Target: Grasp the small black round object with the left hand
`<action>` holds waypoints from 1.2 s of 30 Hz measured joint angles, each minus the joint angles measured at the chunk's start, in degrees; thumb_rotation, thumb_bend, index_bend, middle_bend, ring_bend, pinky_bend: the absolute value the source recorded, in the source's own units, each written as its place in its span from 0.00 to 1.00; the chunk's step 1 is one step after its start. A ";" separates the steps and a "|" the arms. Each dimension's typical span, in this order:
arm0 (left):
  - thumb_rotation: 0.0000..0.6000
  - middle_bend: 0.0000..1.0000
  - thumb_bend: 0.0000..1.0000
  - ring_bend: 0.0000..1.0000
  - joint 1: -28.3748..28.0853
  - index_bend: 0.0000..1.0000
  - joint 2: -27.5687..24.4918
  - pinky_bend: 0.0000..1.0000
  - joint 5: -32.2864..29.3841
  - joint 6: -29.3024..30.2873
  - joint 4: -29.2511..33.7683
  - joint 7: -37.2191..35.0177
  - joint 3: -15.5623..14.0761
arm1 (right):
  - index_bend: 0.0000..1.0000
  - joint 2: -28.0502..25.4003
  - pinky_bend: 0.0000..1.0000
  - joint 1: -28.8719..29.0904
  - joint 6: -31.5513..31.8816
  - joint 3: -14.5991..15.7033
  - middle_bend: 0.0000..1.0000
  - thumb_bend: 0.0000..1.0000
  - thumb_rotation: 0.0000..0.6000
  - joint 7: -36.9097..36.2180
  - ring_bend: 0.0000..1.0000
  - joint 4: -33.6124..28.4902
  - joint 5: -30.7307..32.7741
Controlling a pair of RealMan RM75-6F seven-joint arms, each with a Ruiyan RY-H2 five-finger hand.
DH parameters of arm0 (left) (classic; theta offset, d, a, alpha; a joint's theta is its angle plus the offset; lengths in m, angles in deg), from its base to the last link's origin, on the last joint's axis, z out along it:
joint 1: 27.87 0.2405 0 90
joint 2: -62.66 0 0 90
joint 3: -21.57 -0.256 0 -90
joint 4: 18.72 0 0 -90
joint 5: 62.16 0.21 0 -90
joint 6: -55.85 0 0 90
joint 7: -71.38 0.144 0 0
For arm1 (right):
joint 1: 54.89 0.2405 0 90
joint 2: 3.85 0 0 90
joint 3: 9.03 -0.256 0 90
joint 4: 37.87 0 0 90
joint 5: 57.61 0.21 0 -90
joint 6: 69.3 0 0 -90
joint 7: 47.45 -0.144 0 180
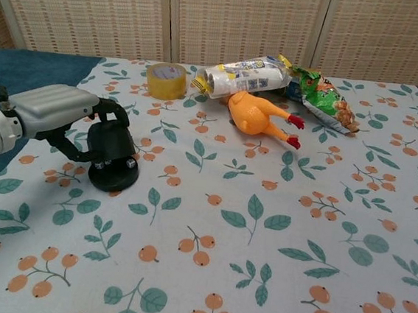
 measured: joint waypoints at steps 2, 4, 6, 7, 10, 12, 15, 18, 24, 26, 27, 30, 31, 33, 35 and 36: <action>1.00 0.31 0.37 0.39 -0.07 0.30 0.14 0.42 -0.06 -0.38 -0.35 0.51 -0.20 | 0.00 -0.04 0.00 -0.02 0.05 0.01 0.00 0.20 1.00 -0.08 0.00 -0.03 -0.03; 1.00 0.33 0.37 0.41 -0.16 0.32 0.21 0.46 -0.41 -0.94 -0.63 0.70 -0.23 | 0.00 -0.06 0.00 -0.02 0.04 0.00 0.00 0.20 1.00 -0.13 0.00 -0.01 -0.02; 1.00 0.39 0.37 0.45 -0.25 0.36 0.37 0.52 -0.73 -1.16 -1.16 0.83 -0.06 | 0.00 -0.04 0.00 0.00 0.00 -0.01 0.00 0.20 1.00 -0.11 0.00 0.03 0.01; 1.00 0.41 0.37 0.46 -0.27 0.37 0.49 0.53 -0.73 -0.98 -1.49 0.98 0.02 | 0.00 -0.02 0.00 0.02 -0.09 -0.01 0.00 0.20 1.00 -0.07 0.00 0.05 0.04; 1.00 0.47 0.39 0.50 -0.30 0.41 1.22 0.58 -0.59 0.24 -3.47 2.51 0.33 | 0.00 -0.03 0.00 0.10 -0.38 0.05 0.00 0.20 1.00 0.06 0.00 -0.04 0.12; 1.00 0.50 0.40 0.53 -0.30 0.45 1.92 0.60 -0.88 0.76 -5.36 3.52 0.72 | 0.00 -0.10 0.00 0.10 -0.34 0.06 0.00 0.20 1.00 0.01 0.00 -0.11 0.11; 1.00 0.51 0.41 0.53 -0.27 0.48 2.94 0.61 -1.62 1.60 -8.24 5.17 1.47 | 0.00 -0.11 0.00 0.02 -0.22 0.03 0.00 0.20 1.00 0.10 0.00 -0.14 0.19; 1.00 0.51 0.41 0.50 -0.20 0.47 3.72 0.55 -2.23 2.23 -9.60 6.00 2.01 | 0.00 -0.10 0.00 0.03 -0.26 0.03 0.00 0.20 1.00 0.14 0.00 -0.16 0.22; 1.00 0.50 0.41 0.45 -0.06 0.46 2.91 0.45 -4.77 0.17 -9.29 2.75 3.50 | 0.00 -0.11 0.00 0.00 -0.17 0.03 0.00 0.20 1.00 0.14 0.00 -0.24 0.18; 1.00 0.48 0.41 0.40 -0.06 0.44 2.23 0.40 -4.86 0.05 -8.84 1.88 3.75 | 0.00 -0.13 0.00 0.03 -0.28 0.08 0.00 0.20 1.00 0.14 0.00 -0.27 0.11; 1.00 0.47 0.41 0.38 -0.06 0.43 2.22 0.38 -4.76 0.31 -8.89 1.93 3.80 | 0.00 -0.13 0.00 0.04 -0.29 0.10 0.00 0.20 1.00 0.15 0.00 -0.28 0.06; 1.00 0.38 0.41 0.28 0.02 0.35 2.30 0.32 -3.89 2.66 -9.53 2.41 4.03 | 0.00 -0.16 0.00 -0.04 -0.06 0.11 0.00 0.20 1.00 0.13 0.00 -0.31 -0.04; 1.00 0.33 0.41 0.23 0.05 0.30 2.31 0.29 -3.55 3.52 -9.79 2.50 4.12 | 0.00 -0.17 0.00 -0.10 0.05 0.10 0.00 0.20 1.00 0.11 0.00 -0.32 -0.06; 1.00 0.22 0.41 0.12 0.17 0.17 2.28 0.23 -2.68 5.84 -10.47 2.40 4.48 | 0.00 -0.17 0.00 -0.10 0.04 0.13 0.00 0.20 1.00 0.07 0.00 -0.31 -0.14; 1.00 0.12 0.41 0.04 0.36 0.07 2.08 0.20 -2.09 7.49 -10.58 1.38 4.84 | 0.00 -0.19 0.00 -0.11 0.11 0.16 0.00 0.20 1.00 0.05 0.00 -0.33 -0.26; 1.00 0.08 0.41 0.02 0.51 0.03 1.89 0.19 -1.85 7.94 -10.36 0.62 4.95 | 0.00 -0.19 0.00 -0.15 0.21 0.16 0.00 0.20 1.00 0.04 0.00 -0.34 -0.30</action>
